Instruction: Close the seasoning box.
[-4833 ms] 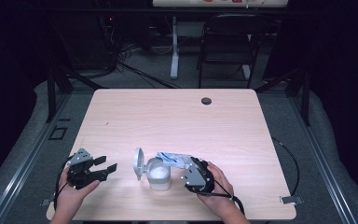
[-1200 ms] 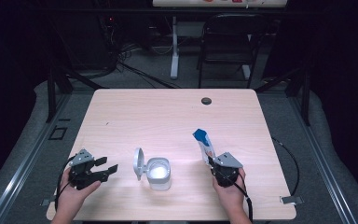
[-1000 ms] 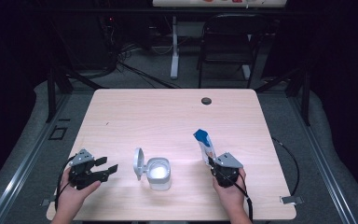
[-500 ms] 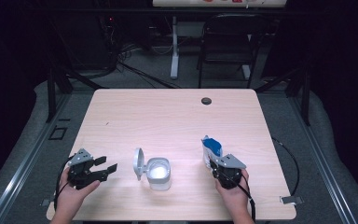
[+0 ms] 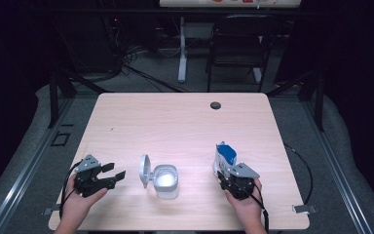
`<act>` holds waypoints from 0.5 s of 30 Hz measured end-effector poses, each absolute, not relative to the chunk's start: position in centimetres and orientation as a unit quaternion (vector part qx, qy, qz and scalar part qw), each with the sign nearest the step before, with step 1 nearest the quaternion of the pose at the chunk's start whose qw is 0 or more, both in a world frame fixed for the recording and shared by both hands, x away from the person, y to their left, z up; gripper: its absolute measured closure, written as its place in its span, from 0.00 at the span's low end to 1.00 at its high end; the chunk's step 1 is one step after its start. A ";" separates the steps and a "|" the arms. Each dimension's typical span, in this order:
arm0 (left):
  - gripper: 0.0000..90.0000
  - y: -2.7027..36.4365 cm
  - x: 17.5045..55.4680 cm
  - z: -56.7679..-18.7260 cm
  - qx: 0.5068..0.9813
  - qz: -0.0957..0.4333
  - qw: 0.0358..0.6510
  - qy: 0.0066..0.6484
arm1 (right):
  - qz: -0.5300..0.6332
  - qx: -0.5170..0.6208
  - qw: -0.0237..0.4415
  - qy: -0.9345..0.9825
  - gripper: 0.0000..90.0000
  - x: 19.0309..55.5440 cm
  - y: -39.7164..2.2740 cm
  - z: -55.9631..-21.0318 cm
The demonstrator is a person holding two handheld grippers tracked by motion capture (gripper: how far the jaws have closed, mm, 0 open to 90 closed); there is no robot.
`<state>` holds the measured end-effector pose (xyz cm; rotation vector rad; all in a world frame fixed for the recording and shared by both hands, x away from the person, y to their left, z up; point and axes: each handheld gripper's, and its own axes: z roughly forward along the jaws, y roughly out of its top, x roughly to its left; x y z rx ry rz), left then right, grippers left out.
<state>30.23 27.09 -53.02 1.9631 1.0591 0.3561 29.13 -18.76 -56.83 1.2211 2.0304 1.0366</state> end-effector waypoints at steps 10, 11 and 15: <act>0.44 26.9 30.4 -52.7 0.786 0.142 0.432 0.420 | 0.380 0.444 0.273 0.765 0.54 28.6 -18.7 -56.7; 0.44 26.9 30.4 -52.7 0.786 0.143 0.431 0.420 | 0.380 0.443 0.275 0.764 0.53 28.5 -18.7 -56.5; 0.44 27.0 30.4 -52.6 0.785 0.144 0.432 0.420 | 0.381 0.444 0.279 0.762 0.53 28.3 -18.9 -55.7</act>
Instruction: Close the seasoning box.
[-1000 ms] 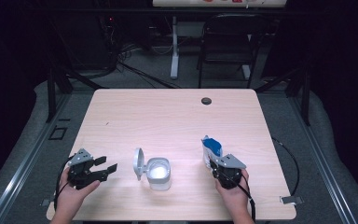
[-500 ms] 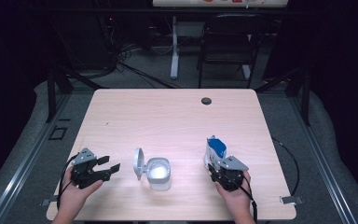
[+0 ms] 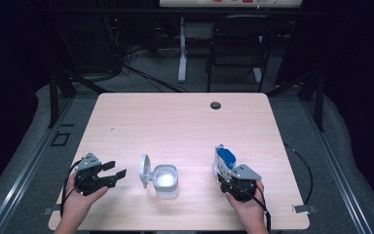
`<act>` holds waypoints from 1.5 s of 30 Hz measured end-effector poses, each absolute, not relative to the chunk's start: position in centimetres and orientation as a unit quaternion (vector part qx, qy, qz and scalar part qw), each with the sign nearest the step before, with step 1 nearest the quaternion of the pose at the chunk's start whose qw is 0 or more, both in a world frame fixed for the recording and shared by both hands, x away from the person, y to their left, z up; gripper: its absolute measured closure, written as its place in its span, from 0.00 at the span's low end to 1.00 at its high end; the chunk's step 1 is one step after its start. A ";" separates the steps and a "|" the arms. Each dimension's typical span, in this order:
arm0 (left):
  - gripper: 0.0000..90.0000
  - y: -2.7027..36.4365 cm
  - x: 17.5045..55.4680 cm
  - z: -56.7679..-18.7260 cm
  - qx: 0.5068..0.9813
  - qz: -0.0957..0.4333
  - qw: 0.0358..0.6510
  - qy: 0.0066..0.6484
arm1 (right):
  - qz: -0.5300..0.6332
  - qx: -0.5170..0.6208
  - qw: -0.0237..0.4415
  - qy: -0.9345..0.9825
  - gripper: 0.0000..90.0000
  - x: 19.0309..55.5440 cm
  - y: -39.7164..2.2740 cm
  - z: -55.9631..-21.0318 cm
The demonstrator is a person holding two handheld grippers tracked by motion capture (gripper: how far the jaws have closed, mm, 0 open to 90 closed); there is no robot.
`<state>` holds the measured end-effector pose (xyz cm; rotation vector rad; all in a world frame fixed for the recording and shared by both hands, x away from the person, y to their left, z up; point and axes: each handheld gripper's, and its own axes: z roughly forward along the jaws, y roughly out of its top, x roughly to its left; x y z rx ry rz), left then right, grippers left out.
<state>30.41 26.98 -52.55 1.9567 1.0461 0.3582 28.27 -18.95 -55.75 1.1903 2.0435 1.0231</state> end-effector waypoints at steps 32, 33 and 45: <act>0.52 25.9 29.4 -50.4 0.781 0.149 0.464 0.391 | 0.402 0.440 0.270 0.756 0.51 25.6 -19.8 -54.7; 0.53 25.8 29.3 -50.3 0.783 0.149 0.463 0.389 | 0.403 0.440 0.268 0.756 0.51 25.6 -19.9 -54.7; 0.64 25.2 28.9 -49.5 0.788 0.152 0.466 0.373 | 0.405 0.430 0.277 0.758 0.51 25.4 -19.3 -54.9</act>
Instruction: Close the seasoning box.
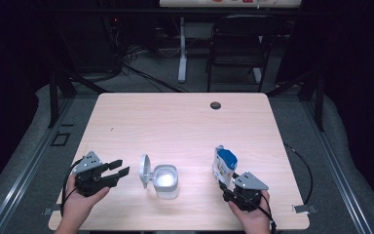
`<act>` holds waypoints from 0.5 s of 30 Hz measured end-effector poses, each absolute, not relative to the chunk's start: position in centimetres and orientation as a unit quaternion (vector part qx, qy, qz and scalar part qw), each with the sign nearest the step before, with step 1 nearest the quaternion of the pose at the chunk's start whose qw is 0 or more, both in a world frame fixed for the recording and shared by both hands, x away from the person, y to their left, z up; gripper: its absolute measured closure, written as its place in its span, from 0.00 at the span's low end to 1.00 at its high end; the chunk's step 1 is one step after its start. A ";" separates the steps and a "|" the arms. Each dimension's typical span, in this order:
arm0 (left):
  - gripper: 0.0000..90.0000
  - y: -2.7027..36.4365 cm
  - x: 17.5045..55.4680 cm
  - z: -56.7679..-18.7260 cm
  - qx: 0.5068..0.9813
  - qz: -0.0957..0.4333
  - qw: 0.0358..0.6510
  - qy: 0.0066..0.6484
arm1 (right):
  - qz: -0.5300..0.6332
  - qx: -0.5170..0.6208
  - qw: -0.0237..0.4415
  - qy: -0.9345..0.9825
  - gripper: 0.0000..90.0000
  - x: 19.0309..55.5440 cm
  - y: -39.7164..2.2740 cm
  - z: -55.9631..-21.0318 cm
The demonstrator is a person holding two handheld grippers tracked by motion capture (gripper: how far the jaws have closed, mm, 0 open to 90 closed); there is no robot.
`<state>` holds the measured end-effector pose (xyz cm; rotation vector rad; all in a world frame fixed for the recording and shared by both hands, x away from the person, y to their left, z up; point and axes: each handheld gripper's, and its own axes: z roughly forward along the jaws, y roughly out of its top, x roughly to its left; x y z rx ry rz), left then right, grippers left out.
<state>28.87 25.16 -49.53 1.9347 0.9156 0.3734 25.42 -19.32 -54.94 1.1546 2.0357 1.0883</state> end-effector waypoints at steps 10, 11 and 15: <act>0.79 24.5 28.7 -49.4 0.797 0.147 0.459 0.365 | 0.408 0.429 0.277 0.757 0.51 25.3 -19.8 -54.8; 0.81 24.5 28.6 -49.3 0.797 0.147 0.461 0.361 | 0.407 0.429 0.277 0.757 0.51 25.3 -19.9 -54.8; 0.90 24.2 28.4 -49.2 0.800 0.142 0.463 0.354 | 0.405 0.428 0.277 0.759 0.51 25.3 -19.9 -54.9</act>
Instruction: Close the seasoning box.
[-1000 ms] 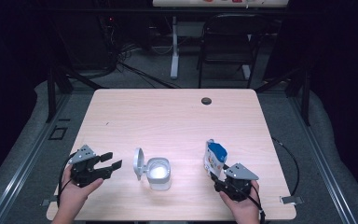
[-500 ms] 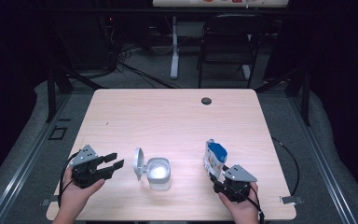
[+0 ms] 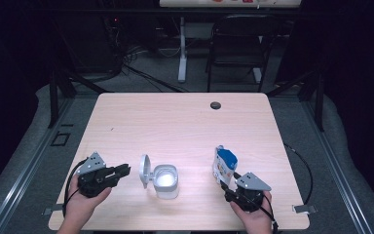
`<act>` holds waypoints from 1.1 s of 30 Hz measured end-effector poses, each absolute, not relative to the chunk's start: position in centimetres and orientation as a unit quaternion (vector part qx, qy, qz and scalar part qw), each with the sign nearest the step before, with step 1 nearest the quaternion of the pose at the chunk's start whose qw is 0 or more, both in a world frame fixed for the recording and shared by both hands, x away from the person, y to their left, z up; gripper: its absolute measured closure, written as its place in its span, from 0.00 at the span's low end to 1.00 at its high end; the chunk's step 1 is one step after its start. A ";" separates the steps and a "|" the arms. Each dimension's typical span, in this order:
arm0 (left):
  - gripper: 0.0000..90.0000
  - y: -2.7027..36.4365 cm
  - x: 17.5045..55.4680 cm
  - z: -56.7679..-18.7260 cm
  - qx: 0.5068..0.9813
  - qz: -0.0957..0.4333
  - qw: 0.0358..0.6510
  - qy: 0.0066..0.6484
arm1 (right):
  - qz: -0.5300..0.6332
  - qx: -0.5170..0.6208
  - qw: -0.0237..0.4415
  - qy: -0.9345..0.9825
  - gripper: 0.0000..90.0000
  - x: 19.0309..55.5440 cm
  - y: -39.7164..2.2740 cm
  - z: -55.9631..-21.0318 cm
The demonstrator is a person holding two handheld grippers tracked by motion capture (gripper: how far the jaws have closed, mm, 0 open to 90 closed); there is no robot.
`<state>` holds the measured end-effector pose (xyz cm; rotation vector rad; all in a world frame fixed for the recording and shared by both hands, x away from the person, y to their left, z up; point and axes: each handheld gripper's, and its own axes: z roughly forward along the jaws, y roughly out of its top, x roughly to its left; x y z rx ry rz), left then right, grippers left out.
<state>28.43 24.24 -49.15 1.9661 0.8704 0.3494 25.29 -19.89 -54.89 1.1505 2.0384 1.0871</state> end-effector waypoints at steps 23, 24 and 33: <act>1.00 22.8 27.4 -47.8 0.809 0.129 0.472 0.326 | 0.404 0.427 0.274 0.761 0.51 25.4 -19.7 -55.3; 1.00 22.7 27.4 -47.8 0.807 0.128 0.476 0.324 | 0.403 0.428 0.274 0.761 0.51 25.4 -19.7 -55.3; 1.00 22.1 27.1 -47.6 0.810 0.127 0.477 0.316 | 0.406 0.427 0.274 0.760 0.51 25.3 -19.7 -55.3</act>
